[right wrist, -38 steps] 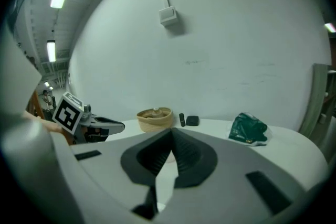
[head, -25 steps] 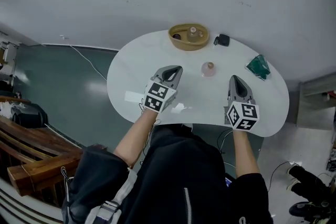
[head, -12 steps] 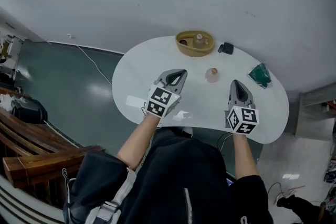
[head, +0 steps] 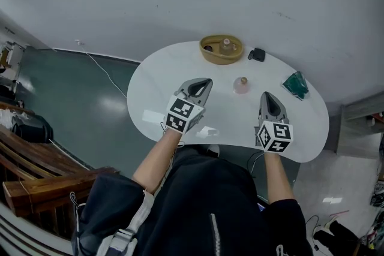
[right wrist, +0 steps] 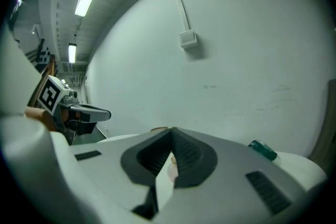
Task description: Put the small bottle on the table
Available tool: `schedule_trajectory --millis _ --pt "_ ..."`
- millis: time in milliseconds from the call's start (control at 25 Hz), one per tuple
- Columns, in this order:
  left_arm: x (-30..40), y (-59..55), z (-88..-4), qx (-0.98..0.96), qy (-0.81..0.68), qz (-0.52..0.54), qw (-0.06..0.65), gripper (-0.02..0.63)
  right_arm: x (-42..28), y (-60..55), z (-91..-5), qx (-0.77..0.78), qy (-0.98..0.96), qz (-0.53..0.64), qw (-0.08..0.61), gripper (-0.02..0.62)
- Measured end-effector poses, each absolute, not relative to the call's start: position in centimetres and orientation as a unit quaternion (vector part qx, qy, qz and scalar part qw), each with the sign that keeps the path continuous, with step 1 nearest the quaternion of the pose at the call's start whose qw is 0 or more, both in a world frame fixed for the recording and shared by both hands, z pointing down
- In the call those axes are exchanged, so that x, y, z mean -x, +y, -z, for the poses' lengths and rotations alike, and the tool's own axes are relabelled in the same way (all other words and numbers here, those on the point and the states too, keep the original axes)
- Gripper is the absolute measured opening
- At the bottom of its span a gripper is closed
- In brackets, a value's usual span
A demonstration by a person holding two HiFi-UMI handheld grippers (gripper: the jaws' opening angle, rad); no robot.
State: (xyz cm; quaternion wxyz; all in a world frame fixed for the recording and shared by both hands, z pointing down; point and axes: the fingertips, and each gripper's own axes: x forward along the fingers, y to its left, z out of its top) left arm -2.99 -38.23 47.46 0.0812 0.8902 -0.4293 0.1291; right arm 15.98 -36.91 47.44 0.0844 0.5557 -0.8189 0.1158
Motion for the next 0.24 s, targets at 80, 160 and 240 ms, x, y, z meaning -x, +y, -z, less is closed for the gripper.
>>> schedule_trajectory --millis 80,160,240 --pt "3.04 -38.28 -47.37 -0.89 -0.43 -0.127 0.083 0.003 -15.96 -36.89 -47.53 -0.556 -0.819 -0.116 0.085 -0.002" --pt "3.02 -38.3 -47.31 -0.89 -0.43 -0.125 0.083 0.003 -16.0 -36.84 -47.57 -0.556 -0.819 -0.115 0.085 -0.002" --pt "2.98 -38.32 -47.26 -0.891 -0.429 -0.124 0.083 0.003 -16.04 -36.8 -47.62 -0.557 -0.818 -0.115 0.085 -0.002"
